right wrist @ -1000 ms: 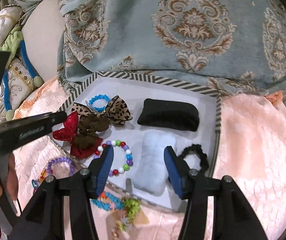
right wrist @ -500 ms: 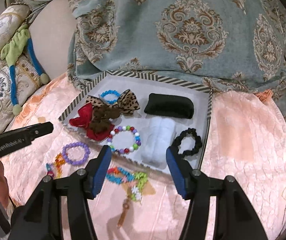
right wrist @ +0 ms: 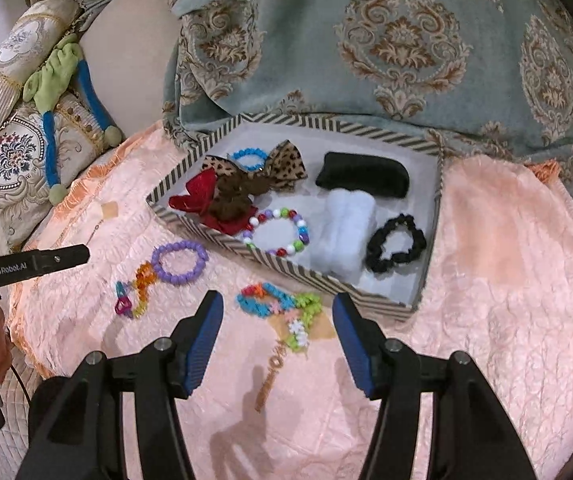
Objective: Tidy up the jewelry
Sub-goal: 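Withdraw both open grippers from the tray toward the purple and rainbow bracelets, then grasp the rainbow bead bracelet with the left gripper while the right grasps the purple bracelet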
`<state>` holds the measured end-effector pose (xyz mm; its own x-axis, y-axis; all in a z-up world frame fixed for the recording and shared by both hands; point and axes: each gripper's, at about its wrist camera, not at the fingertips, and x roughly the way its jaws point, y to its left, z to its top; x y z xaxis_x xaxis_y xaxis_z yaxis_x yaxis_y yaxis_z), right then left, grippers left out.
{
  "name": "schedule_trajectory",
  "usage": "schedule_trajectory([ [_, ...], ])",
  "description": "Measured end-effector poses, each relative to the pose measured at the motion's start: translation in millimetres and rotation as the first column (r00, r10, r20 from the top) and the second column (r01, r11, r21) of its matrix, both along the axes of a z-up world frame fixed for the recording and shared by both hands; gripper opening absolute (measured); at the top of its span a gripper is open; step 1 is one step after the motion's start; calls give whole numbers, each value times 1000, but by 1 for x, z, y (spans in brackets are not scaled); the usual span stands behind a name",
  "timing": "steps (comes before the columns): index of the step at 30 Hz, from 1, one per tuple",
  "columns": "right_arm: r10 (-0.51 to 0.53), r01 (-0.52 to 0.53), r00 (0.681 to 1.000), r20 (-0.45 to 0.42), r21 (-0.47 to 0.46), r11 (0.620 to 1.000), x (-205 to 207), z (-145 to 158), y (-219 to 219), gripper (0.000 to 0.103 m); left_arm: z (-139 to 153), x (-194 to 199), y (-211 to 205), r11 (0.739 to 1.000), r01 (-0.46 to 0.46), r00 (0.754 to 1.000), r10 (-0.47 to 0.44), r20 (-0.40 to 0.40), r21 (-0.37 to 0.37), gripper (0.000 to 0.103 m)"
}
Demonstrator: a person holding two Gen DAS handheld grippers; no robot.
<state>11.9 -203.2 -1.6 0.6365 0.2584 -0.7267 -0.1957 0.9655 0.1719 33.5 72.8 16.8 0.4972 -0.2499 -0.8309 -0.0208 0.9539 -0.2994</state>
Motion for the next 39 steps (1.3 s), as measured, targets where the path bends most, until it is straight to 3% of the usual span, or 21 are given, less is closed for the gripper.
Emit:
schedule_trajectory([
  [4, 2, -2, 1000, -23, -5, 1000, -7, -9, -14, 59, -4, 6, -2, 1000, -6, 1000, 6, -4, 3, 14],
  [12, 37, -37, 998, -58, -5, 999, -8, -25, -17, 43, -21, 26, -11, 1000, -2, 999, 2, -49, 0, 14],
  [23, 71, -70, 994, -86, 18, 997, 0, -34, -9, 43, -27, 43, 3, 998, -36, 996, 33, -77, -42, 16],
  [28, 105, -103, 991, -87, 28, 994, 4, -34, 6, 43, -32, 42, -2, 998, -12, 995, 7, -96, -55, 16],
  [39, 208, -203, 975, -80, 68, 977, 46, -39, 63, 43, -50, 21, -11, 997, 69, 988, -64, -142, 30, 17],
])
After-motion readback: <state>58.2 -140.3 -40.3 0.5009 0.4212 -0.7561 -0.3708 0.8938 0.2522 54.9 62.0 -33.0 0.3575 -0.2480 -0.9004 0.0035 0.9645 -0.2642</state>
